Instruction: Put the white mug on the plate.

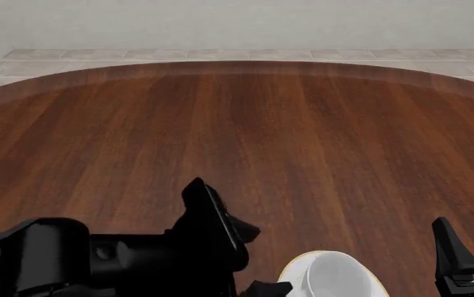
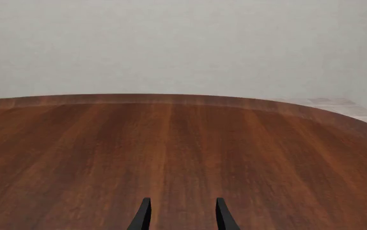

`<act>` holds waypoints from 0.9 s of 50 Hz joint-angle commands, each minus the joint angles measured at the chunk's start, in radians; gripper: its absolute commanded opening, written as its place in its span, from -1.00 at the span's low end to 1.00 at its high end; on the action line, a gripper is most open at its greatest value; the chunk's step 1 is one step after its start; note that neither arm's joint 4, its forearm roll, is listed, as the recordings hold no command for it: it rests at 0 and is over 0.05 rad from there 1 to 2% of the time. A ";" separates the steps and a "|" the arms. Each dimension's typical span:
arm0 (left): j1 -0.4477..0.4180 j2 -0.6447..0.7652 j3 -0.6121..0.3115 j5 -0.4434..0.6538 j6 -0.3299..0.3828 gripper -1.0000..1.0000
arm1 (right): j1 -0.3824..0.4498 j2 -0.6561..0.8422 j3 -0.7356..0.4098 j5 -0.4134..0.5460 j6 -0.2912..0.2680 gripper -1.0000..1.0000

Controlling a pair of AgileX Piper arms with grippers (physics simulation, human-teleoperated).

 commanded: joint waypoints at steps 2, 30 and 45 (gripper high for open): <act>0.037 -0.150 0.039 0.022 -0.001 1.00 | 0.000 0.001 0.000 -0.001 0.001 1.00; 0.146 -0.463 0.151 0.072 -0.016 1.00 | 0.000 0.001 0.000 -0.001 0.000 1.00; 0.193 -0.641 0.220 0.087 -0.022 1.00 | 0.000 0.001 0.000 -0.001 0.000 1.00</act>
